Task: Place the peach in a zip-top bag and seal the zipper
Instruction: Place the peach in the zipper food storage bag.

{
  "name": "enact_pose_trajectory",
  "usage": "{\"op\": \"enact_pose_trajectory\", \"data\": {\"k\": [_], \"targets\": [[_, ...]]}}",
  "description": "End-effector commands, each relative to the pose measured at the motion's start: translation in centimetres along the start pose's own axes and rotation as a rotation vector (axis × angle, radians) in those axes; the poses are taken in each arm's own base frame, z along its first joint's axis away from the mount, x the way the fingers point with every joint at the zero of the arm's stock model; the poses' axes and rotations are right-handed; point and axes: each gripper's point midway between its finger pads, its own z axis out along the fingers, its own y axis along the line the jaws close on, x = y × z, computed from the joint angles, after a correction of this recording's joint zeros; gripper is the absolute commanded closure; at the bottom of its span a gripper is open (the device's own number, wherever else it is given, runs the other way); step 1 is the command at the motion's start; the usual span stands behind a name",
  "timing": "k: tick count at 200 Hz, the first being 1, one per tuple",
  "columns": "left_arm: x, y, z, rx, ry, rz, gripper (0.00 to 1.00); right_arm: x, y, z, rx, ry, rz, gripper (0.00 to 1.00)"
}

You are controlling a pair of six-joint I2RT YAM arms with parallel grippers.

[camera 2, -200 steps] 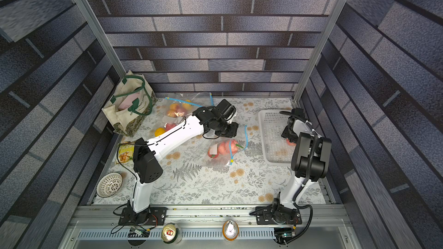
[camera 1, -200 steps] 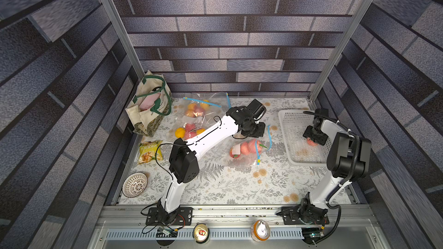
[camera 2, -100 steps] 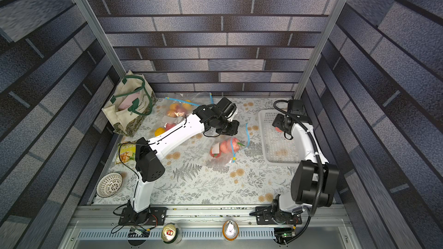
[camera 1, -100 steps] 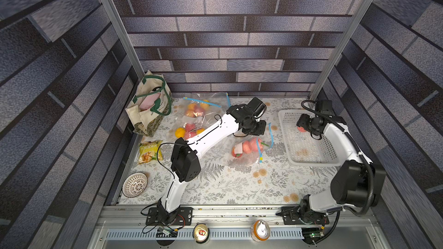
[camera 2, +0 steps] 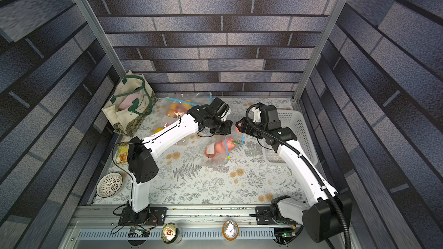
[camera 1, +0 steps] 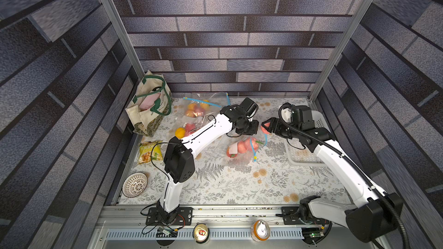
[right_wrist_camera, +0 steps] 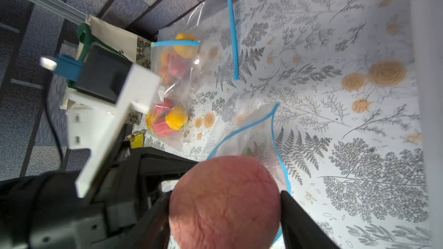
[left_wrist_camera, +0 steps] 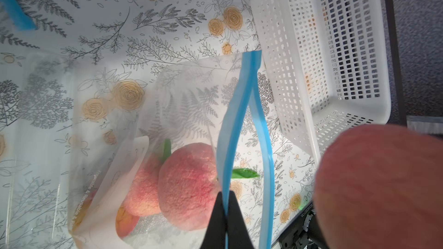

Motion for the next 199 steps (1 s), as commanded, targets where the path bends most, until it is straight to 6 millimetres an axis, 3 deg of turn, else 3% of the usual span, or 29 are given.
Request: {"op": "enact_pose_trajectory", "data": {"k": [1, 52, 81, 130, 153, 174, 199], "targets": [[-1.6, -2.2, -4.5, 0.094, -0.107, -0.003, 1.00, 1.4, -0.6, 2.1, -0.016, 0.032, 0.055, 0.30], [-1.0, -3.1, -6.2, 0.156, -0.123, 0.035, 1.00, 2.8, 1.5, 4.5, -0.081, 0.086, 0.015, 0.30], [-1.1, -3.4, -6.8, 0.179, -0.133, 0.046, 1.00, 3.8, 1.9, 4.9, -0.032, 0.127, -0.039, 0.20], [-1.1, -1.7, -6.9, 0.165, -0.146, 0.013, 1.00, 0.9, 3.1, 0.1, 0.042, 0.027, -0.119, 0.12], [-1.1, -1.8, -6.9, 0.179, -0.145, 0.013, 1.00, 0.5, 3.5, -0.9, 0.055, 0.024, -0.134, 0.12], [-1.1, -2.1, -7.2, 0.187, -0.152, 0.018, 1.00, 0.3, 2.1, -1.6, 0.128, 0.013, -0.134, 0.14], [-1.1, -2.3, -7.7, 0.195, -0.161, 0.025, 1.00, -0.1, -2.3, -1.9, 0.268, -0.010, -0.116, 0.29]]}}
